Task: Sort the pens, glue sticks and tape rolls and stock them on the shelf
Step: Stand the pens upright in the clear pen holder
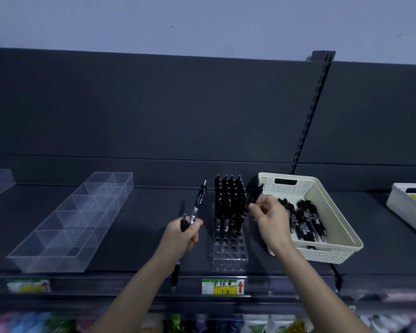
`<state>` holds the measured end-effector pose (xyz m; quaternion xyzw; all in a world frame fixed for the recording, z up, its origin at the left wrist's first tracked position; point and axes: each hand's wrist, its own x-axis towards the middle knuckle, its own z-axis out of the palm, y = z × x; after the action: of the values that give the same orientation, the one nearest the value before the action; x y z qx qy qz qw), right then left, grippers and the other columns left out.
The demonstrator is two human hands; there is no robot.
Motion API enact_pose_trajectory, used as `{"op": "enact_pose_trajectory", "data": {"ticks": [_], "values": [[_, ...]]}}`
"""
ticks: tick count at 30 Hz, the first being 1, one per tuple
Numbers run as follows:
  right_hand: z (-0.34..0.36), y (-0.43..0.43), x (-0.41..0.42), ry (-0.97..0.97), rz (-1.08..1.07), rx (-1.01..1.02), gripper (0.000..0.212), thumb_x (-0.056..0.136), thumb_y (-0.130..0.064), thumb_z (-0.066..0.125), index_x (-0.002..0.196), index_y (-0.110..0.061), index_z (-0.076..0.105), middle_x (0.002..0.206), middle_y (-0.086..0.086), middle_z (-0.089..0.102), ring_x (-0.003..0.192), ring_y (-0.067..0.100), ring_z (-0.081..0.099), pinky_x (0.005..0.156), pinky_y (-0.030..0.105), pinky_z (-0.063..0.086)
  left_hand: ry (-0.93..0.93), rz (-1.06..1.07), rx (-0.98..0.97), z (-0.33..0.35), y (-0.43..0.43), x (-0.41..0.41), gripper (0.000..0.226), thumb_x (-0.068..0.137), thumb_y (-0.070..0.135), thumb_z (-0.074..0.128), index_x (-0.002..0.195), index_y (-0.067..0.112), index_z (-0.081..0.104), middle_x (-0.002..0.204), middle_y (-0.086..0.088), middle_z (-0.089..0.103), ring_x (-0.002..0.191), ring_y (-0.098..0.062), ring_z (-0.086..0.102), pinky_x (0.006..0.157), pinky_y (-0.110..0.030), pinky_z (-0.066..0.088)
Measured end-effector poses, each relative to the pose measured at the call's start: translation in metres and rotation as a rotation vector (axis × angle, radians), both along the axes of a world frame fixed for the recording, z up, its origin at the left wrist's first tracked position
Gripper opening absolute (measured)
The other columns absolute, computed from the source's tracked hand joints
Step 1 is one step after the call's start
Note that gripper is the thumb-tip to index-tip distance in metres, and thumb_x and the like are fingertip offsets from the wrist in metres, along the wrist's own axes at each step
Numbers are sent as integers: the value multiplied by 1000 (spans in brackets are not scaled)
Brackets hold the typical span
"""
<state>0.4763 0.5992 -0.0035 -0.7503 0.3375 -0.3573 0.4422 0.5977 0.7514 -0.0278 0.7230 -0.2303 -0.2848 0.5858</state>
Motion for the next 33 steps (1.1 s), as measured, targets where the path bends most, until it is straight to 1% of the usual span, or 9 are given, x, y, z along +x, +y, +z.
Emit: {"op": "enact_pose_trajectory", "data": {"ticks": [3, 6, 10, 14, 19, 24, 28, 30, 33], "values": [[-15, -1, 8, 162, 21, -90, 2, 91, -11, 56, 90, -10, 55, 88, 1, 63, 82, 15, 56, 70, 17, 41, 55, -22, -67, 0, 0, -4, 11, 97, 19, 45, 99, 17, 56, 52, 3, 41, 42, -9, 31, 44, -22, 28], [-30, 1, 14, 288, 49, -161, 12, 92, -14, 55, 101, -6, 55, 95, 4, 66, 85, 17, 61, 78, 27, 50, 33, -38, -82, -2, 0, -5, 9, 98, 24, 43, 97, 20, 52, 50, 3, 43, 43, -11, 31, 43, -22, 29], [-40, 3, 17, 367, 55, -211, 15, 92, -17, 54, 104, -8, 54, 96, 6, 68, 86, 19, 63, 78, 28, 51, 4, -28, -95, -2, 6, -5, 9, 98, 18, 44, 98, 17, 53, 63, -1, 57, 47, -12, 42, 47, -18, 37], [-38, 4, 20, 391, 34, -238, 17, 93, -18, 54, 106, -8, 54, 96, 8, 69, 85, 21, 64, 79, 32, 52, 24, -14, -114, -3, 5, -8, 14, 97, 10, 44, 92, 17, 55, 74, -3, 63, 59, -12, 53, 62, -23, 45], [-37, 5, 14, 364, 36, -181, 26, 90, -21, 59, 113, -10, 55, 101, 2, 68, 89, 16, 64, 84, 30, 53, 22, -32, -116, -3, 3, -10, 15, 96, 5, 44, 92, 14, 55, 78, -2, 65, 65, -12, 58, 66, -22, 48], [-24, 10, 0, 118, 25, -104, 5, 87, -13, 62, 85, -16, 65, 76, -8, 65, 72, 4, 58, 72, 19, 49, 12, -104, -109, -1, -4, -16, 14, 96, 7, 45, 92, 12, 58, 69, 2, 68, 57, -10, 57, 64, -22, 49], [-15, 16, -1, -19, 195, 199, 14, 86, -13, 63, 78, -24, 68, 86, -3, 71, 86, 12, 65, 84, 29, 49, 22, -206, -126, 0, -14, -27, 17, 97, 9, 45, 92, 9, 62, 66, 2, 71, 52, -9, 56, 58, -23, 47], [-10, 17, -3, -12, 290, 263, 22, 88, -11, 60, 67, -16, 63, 71, -2, 65, 73, 11, 60, 75, 29, 47, 41, -256, -123, 1, -18, -32, 19, 97, 10, 44, 92, 9, 63, 66, 0, 71, 49, -9, 56, 53, -21, 46], [-1, 19, -12, 22, 343, 286, 32, 90, -4, 55, 59, -12, 50, 49, -8, 49, 46, 2, 44, 53, 15, 37, 68, -305, -99, 3, -21, -37, 20, 97, 12, 45, 88, 11, 63, 70, 0, 71, 55, -9, 60, 54, -20, 49]]}}
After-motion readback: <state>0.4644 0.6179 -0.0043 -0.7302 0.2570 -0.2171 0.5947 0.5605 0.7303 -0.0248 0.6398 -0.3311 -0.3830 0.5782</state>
